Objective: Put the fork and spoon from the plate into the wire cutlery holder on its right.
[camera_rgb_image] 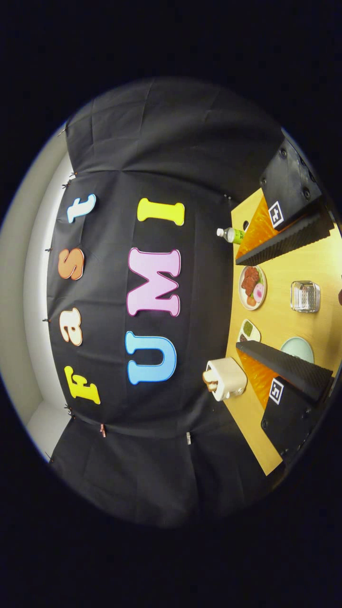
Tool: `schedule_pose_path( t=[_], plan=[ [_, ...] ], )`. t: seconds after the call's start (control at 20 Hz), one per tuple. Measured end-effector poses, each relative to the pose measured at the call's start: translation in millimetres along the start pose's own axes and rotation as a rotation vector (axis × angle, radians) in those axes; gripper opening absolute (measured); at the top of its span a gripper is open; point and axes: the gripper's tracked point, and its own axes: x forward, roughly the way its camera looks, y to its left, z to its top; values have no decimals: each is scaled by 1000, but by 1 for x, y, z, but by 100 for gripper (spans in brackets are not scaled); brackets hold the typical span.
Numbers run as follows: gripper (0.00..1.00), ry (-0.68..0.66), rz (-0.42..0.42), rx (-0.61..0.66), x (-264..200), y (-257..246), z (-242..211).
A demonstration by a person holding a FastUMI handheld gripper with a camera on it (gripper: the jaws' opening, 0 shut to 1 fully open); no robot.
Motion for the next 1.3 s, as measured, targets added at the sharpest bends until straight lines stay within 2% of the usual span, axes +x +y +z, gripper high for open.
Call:
schedule_pose_path(
  t=[0.3, 0.45, 0.85, 1.1, 1.3],
  plan=[
    [98, -26, -29, 7, 6, 9, 1],
    [98, 16, -26, 47, 12, 23, -18],
    [99, 370, 98, 93, 43, 99, -123],
    [97, 587, 179, 4, 59, 150, -197],
    [93, 733, 175, -61, 66, 162, -251]
  ],
)
